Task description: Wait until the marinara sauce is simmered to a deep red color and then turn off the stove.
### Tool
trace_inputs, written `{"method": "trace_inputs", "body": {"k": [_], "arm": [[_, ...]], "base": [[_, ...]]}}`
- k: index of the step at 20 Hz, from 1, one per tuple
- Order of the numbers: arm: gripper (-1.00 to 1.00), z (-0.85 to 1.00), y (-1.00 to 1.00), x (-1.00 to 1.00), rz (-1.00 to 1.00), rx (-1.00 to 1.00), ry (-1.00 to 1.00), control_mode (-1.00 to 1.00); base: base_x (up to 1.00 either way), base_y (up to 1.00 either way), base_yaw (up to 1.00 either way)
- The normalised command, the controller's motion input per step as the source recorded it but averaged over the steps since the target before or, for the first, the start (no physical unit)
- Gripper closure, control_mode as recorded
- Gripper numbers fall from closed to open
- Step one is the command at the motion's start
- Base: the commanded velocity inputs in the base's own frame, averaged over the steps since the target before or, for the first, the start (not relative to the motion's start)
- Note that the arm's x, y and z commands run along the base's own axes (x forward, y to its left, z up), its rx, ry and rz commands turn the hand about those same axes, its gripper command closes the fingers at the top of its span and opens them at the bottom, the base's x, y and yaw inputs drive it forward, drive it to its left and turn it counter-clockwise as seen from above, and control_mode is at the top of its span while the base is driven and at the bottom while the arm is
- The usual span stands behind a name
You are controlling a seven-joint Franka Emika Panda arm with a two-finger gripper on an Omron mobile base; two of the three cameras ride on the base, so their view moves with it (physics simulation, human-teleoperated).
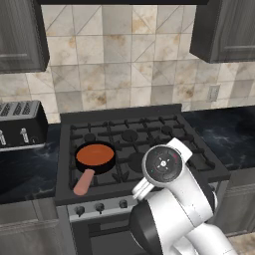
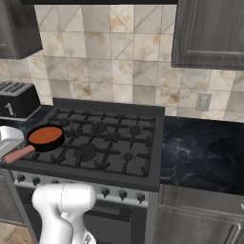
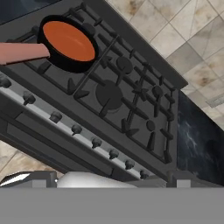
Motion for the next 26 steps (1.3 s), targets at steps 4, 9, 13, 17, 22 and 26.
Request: {"method": "trace_inputs", "body": {"k": [4, 9, 13, 17, 22, 26], "arm": [[-1.0, 0.0, -0.02, 0.0, 0.0, 0.0, 0.0, -1.0], [-1.0, 0.0, -0.4, 0.01, 0.0, 0.02, 0.0, -1.0], [-1.0, 0.0, -0.41, 0.02, 0.0, 0.02, 0.0, -1.0], [-1.0, 0.0, -0.35, 0.0, 0.0, 0.0, 0.0, -1.0], [-1.0, 0.0, -0.22, 0.0, 0.0, 0.0, 0.0, -1.0], [-1.0, 0.0, -0.09, 0.0, 0.0, 0.0, 0.0, -1.0]], "base": [[0.0, 0.0, 0.0], [0.0, 0.0, 0.0], [0.0, 0.0, 0.0], [0.0, 0.0, 0.0], [0.0, 0.0, 0.0], [0.0, 0.0, 0.0]]}}
